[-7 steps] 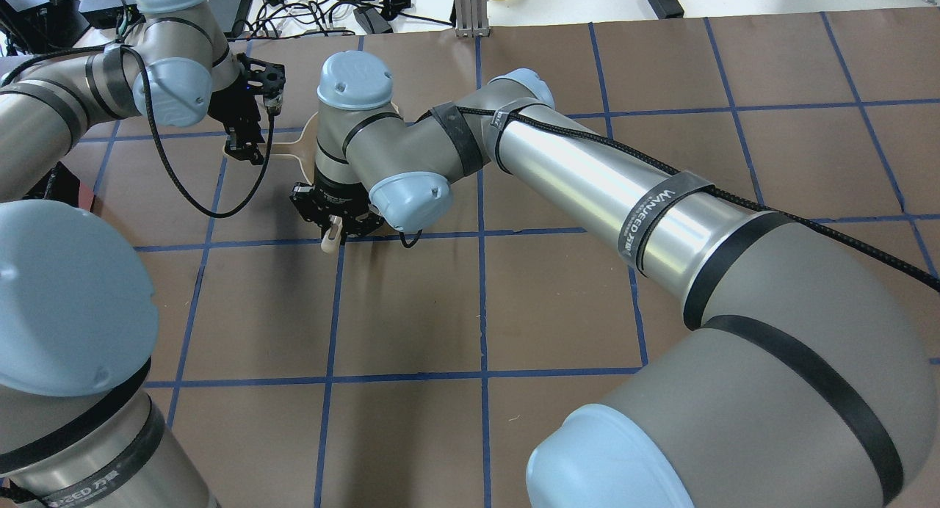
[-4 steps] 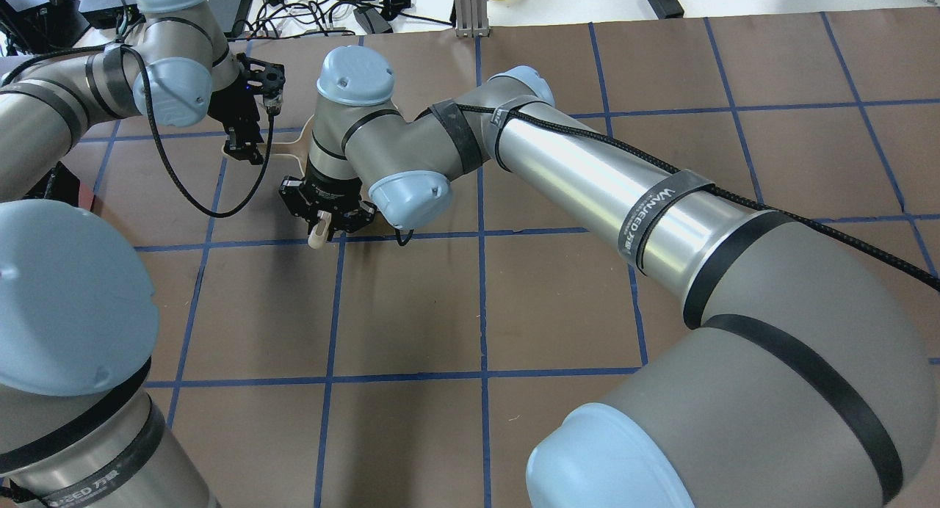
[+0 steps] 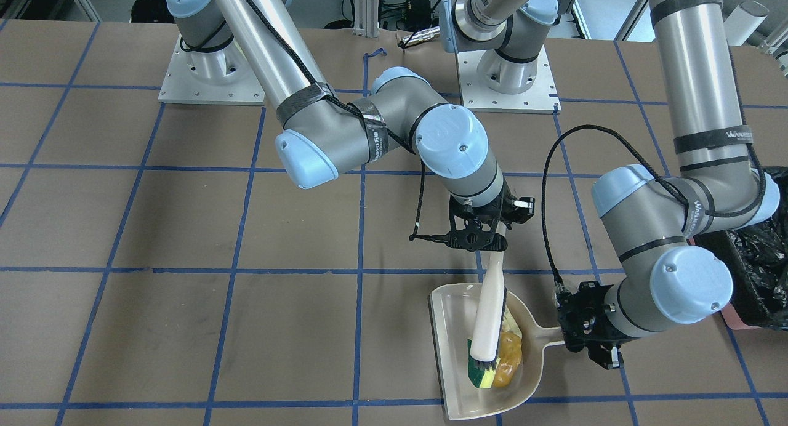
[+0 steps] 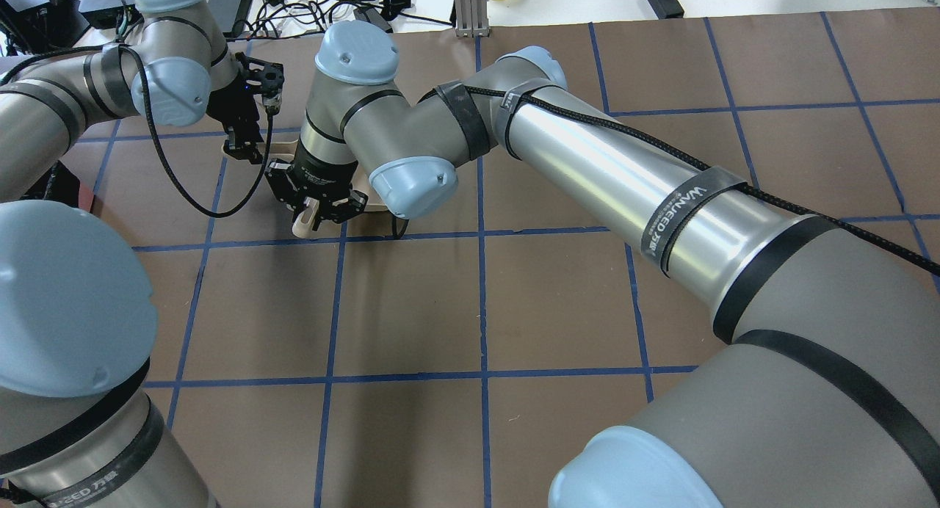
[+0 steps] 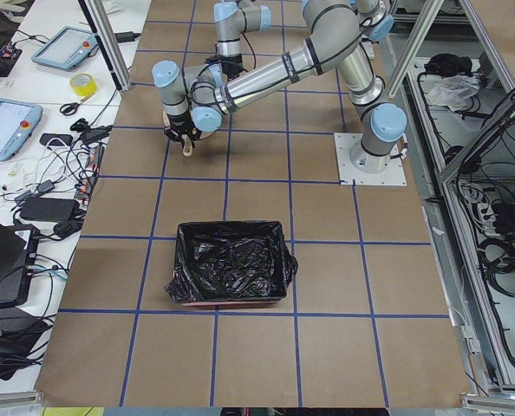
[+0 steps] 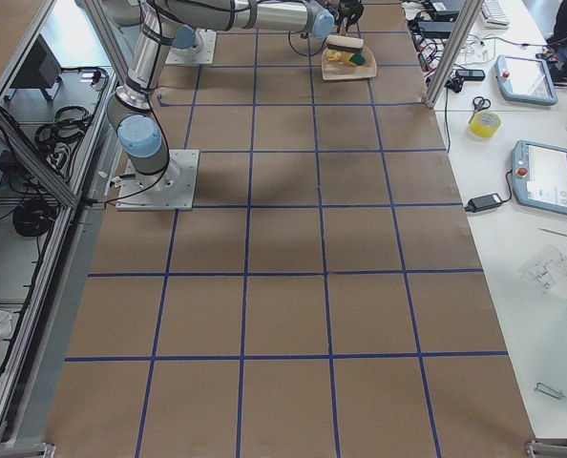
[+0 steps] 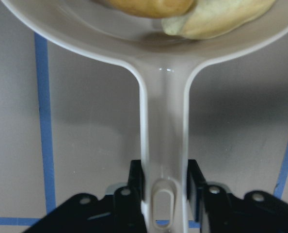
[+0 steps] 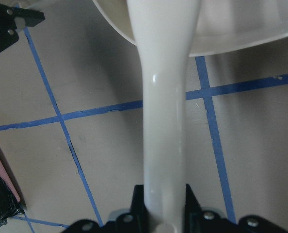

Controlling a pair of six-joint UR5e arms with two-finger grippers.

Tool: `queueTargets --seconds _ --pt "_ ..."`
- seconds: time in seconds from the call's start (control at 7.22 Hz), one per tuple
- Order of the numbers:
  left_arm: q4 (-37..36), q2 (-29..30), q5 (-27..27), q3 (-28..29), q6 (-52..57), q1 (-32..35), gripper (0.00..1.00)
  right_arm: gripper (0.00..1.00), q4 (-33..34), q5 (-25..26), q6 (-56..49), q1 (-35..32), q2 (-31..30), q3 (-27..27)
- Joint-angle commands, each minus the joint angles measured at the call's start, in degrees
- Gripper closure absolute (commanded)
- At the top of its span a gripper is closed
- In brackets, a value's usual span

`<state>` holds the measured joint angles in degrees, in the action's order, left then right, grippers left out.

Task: Sweep and dump trash into bin
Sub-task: 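Sweep the yellow sponge into the dustpan with the brush in the right gripper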

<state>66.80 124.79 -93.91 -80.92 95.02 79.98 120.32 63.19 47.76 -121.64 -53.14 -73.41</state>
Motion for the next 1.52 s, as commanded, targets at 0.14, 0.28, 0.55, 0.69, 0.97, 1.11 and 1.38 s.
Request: queueTargets --seconds 0.14,0.28,0.55,0.69,0.97,1.11,1.38 --pt "0.0 -0.07 0.04 -0.03 0.08 -0.09 1.0 1.0 -0.96 -0.26 3.47 -0.09 -0.83 0.02" --pt "0.0 -0.07 0.13 -0.03 0.08 -0.09 1.0 1.0 -0.88 0.09 6.53 -0.26 -0.83 0.11" --pt "0.0 -0.07 0.13 -0.03 0.08 -0.09 1.0 1.0 -0.7 0.01 10.33 -0.35 -0.91 0.28" --pt "0.0 -0.07 0.13 -0.12 0.08 -0.09 1.0 1.0 -0.7 0.27 10.42 -0.44 -0.83 1.5" --pt "0.0 -0.07 0.13 -0.12 0.08 -0.09 1.0 1.0 -0.26 -0.17 12.7 -0.44 -0.65 2.48" --pt "0.0 -0.07 0.13 -0.12 0.08 -0.09 1.0 1.0 0.09 -0.52 13.58 -0.26 -0.65 2.48" --pt "0.0 -0.07 0.13 -0.12 0.08 -0.09 1.0 1.0 -4.08 11.46 -1.98 -3.92 -0.65 2.39"
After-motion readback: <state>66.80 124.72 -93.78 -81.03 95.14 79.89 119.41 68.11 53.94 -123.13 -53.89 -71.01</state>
